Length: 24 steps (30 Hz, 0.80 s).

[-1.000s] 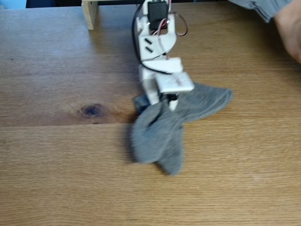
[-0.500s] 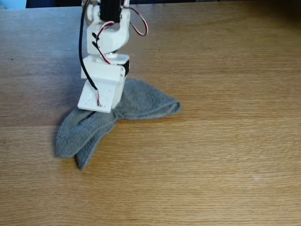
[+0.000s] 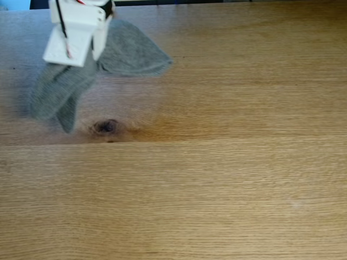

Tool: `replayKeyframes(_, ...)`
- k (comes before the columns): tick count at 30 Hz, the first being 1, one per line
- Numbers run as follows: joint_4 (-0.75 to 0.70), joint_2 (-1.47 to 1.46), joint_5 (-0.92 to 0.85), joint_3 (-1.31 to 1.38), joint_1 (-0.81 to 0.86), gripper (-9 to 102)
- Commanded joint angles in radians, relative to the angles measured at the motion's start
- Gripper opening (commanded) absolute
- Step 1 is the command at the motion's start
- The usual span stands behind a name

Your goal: Clean the area in front of the robot

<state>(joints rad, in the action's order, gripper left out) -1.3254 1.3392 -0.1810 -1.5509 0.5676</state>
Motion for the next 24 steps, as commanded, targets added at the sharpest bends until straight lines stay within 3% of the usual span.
replayKeyframes(1, -0.017, 0.150, -0.114, -0.046, 0.195, 0)
replayKeyframes(9, 0.265, 0.135, -0.310, -0.393, 0.368, 0)
replayKeyframes(16, 0.379, 0.204, -0.302, -0.548, 0.350, 30)
replayKeyframes(24, 0.436, 0.341, -0.252, -0.555, 0.252, 31)
